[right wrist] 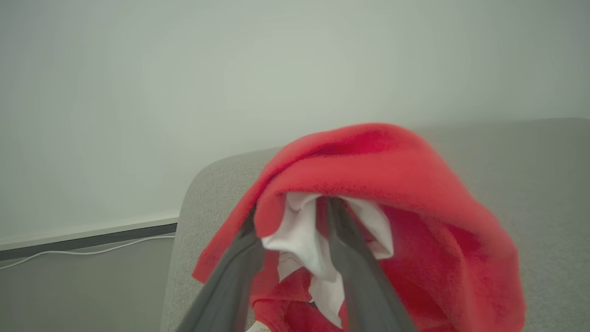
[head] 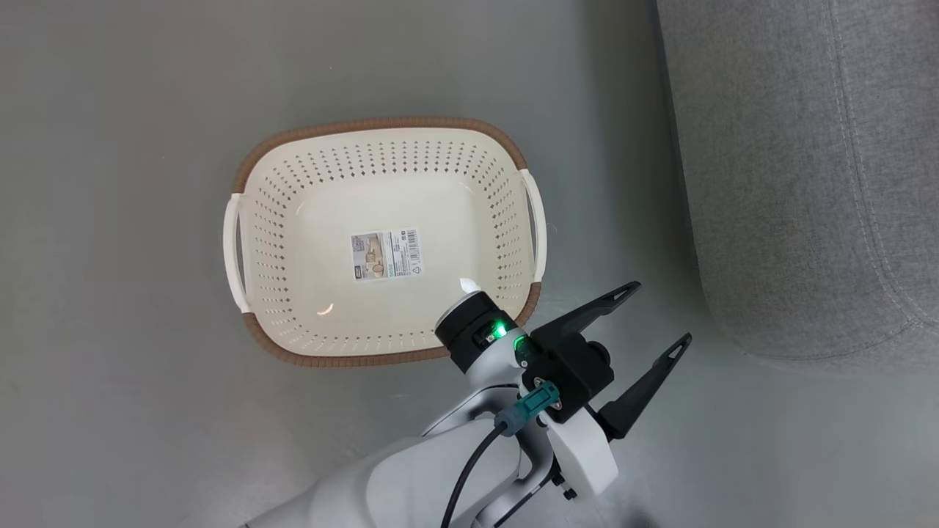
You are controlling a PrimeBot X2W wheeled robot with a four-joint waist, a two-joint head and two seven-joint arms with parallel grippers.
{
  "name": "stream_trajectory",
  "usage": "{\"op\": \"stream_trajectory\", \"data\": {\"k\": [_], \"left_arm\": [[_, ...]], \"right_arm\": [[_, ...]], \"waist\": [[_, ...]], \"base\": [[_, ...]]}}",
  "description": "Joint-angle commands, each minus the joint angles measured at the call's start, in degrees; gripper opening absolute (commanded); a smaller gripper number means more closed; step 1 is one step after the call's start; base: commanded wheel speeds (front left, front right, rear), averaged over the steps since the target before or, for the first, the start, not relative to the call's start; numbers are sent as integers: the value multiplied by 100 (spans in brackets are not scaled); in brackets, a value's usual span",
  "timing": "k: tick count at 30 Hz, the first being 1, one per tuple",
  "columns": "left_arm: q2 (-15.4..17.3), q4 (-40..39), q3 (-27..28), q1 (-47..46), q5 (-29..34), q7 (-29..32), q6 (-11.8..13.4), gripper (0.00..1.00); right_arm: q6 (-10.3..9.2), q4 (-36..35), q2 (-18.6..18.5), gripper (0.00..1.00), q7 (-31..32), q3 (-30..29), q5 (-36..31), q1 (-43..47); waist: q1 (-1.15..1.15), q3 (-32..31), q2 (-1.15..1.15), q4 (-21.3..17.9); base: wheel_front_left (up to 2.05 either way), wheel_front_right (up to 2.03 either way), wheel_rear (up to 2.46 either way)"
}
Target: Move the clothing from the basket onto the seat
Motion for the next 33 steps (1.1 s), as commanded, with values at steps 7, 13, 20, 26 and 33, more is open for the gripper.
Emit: {"op": "stream_trajectory", "data": {"k": [7,13,20,26,33], "left_arm": [[-64,-223,399,487,131,-33,-30,100],[-64,-197,670,770,287,-33,-43,100],[-64,-82,1293,1269,529,-33,-57,100],[-64,203,1868,1706,794,-33,-252,100],[23,327,2882,2350,1059,-33,-480,100]], "right_arm": [[17,-321,-189,100,-32,-66,-219,982],[17,-632,0,100,-32,-151,-382,1422],[17,-1019,462,100,-32,-321,-783,1959],[17,-1352,882,100,-32,-450,-1215,2484],[17,-1565,1403,100,-32,-689,-1631,2982]], "waist": [[-1,-562,0,176],[-1,-916,0,283],[-1,-1495,0,439],[-1,-2012,0,639],[-1,-2625,0,877]], "base": [[0,0,0],[0,0,0],[0,0,0],[0,0,0],[0,0,0]]}}
